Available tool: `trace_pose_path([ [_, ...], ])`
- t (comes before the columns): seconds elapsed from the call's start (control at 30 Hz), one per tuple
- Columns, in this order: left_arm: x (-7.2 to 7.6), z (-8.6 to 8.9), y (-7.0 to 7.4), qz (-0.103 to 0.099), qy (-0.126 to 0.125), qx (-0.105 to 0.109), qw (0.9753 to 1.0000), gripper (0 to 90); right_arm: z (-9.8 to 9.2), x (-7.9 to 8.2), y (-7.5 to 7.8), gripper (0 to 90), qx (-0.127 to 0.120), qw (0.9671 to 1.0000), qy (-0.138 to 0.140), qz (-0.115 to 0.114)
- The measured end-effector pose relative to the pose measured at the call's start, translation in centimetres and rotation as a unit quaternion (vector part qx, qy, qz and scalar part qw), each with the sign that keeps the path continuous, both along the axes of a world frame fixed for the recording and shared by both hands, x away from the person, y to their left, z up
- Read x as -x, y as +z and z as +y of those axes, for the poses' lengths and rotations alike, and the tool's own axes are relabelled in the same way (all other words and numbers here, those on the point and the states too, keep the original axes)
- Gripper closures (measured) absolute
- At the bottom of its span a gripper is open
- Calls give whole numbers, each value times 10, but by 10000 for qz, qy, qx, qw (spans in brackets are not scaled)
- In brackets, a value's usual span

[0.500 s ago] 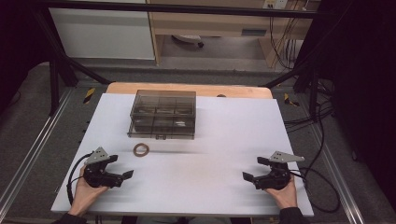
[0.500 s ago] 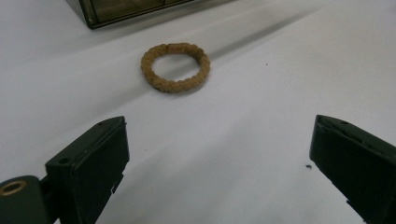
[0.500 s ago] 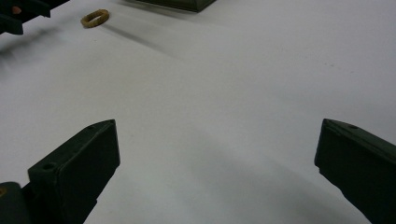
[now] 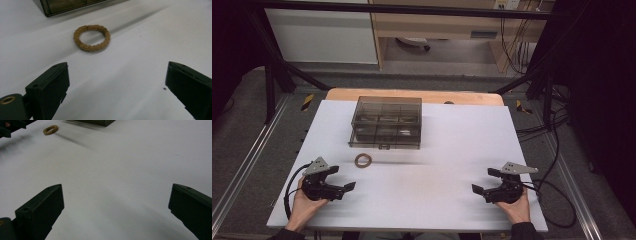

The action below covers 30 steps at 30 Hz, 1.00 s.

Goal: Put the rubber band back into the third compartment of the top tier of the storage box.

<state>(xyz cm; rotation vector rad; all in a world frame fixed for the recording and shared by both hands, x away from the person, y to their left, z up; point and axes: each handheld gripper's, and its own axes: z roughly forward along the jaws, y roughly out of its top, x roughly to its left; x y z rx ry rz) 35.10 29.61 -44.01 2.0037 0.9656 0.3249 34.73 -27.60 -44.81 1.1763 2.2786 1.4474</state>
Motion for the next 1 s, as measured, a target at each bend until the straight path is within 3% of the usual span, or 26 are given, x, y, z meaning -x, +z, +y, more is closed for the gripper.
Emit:
trace_pose_path([
  [1.0, -17, -8, 20, 176, 276, -183, 9993, 63, 0, 0, 0, 8, 71, 10000, -20, 12],
])
